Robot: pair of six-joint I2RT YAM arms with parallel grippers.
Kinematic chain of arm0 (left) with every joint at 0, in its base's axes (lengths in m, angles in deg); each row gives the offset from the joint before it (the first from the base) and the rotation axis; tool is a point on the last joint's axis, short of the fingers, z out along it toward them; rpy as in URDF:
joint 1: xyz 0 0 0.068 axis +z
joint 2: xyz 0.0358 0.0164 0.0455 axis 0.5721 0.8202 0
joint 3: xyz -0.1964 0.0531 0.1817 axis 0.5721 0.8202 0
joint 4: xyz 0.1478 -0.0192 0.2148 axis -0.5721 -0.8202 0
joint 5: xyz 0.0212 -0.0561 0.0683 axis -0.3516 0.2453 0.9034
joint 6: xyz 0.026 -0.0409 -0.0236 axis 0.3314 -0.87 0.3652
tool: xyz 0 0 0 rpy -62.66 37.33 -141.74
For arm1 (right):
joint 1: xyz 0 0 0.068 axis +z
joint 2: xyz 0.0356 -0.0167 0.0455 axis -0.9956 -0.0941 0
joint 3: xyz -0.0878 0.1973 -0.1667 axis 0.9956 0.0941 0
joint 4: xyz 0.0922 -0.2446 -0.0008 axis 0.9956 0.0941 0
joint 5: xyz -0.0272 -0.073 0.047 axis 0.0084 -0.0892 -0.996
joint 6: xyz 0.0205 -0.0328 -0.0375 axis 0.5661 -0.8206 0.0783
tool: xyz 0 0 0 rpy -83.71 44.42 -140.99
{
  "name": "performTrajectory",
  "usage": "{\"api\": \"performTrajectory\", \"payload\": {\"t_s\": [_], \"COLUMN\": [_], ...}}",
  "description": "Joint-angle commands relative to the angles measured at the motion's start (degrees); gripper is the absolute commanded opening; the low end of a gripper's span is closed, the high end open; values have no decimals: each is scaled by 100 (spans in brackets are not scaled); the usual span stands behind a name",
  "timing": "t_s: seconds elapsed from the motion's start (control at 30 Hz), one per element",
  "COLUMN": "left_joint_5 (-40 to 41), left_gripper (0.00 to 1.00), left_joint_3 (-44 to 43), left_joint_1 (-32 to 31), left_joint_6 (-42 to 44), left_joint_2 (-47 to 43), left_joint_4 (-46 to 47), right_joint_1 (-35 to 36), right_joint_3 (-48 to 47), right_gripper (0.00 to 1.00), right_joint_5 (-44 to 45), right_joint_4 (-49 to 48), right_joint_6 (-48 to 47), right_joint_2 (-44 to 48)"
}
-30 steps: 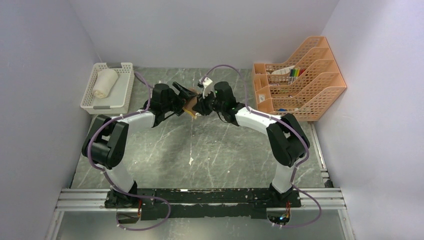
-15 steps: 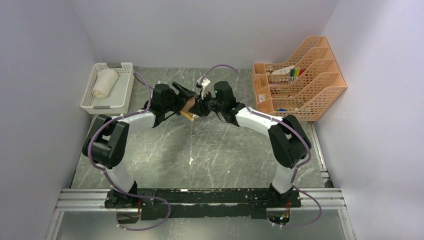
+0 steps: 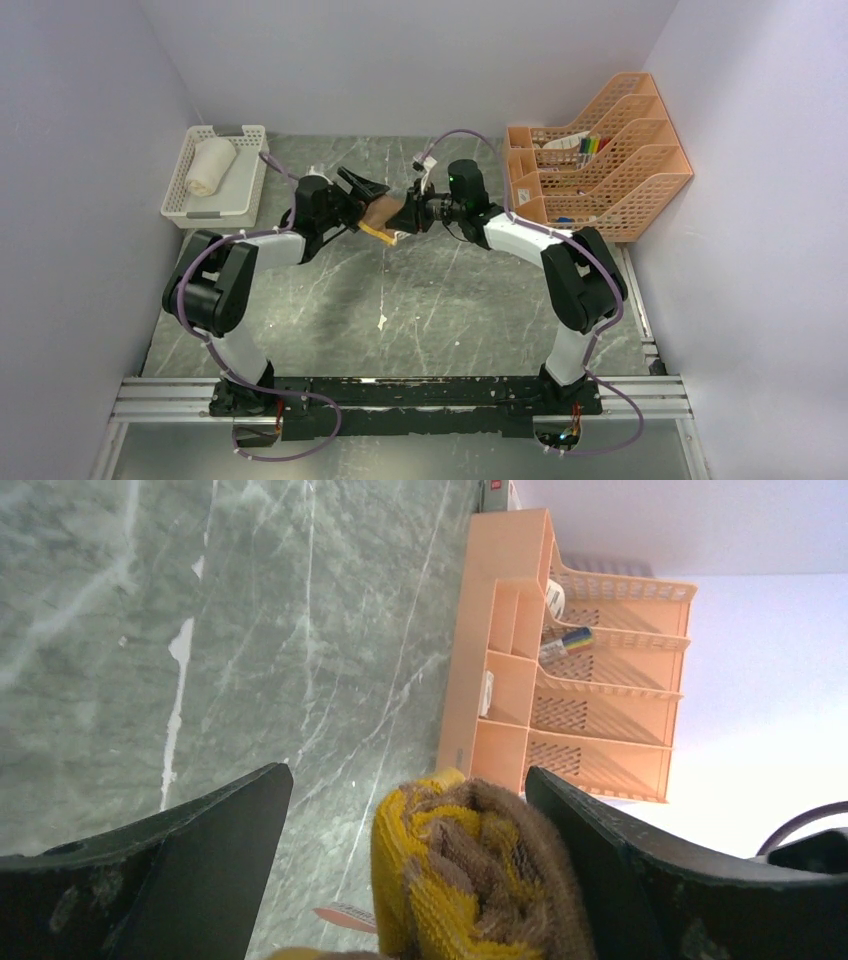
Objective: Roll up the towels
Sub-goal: Place the towel in the bin.
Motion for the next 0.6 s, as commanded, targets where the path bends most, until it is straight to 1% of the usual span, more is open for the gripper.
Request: {"api": "performTrajectory", "payload": {"t_s": [0.0,0.07,0.13,0.3,0.37,0.47,0.5,0.53,0.57], "left_joint_5": [-355,-279,-137,183,161,-222,-360,-430,-433], "left_gripper": [100,100,100,100,100,100,99,100,100], "left_joint_3": [-99,-184,-208,-444,-528,-552,-562,-582,-669], "left_joint_1": [519,660,808,1024,1029,1013,967,904,800], "left_joint_6": [177,279,375,710,740,502,388,319,292], "left_joint_2": [-146,-261,-415,-752,-840,-882,-856,-835,-795], "left_joint_4": [-283,-541,-726,-1513,-1747,-1682,-1647,-1662,-1813], "right_joint_1": [-181,-192,-374,-578,-540,-312,-260,-66,22], "right_joint_3": [-157,-139,-100,-115,-236,-360,-425,-474,-513], "right_gripper": [0,0,0,0,0,0,0,0,0], "right_joint_5": [6,55,126,586,1061,1873,2158,2409,2612], "right_joint_4": [256,415,525,794,1056,1290,1374,1440,1472], "right_joint_6": [-316,-415,-492,-723,-952,-1381,-1554,-1730,-1820], "right_joint_2": [223,190,184,225,228,246,225,194,162]}}
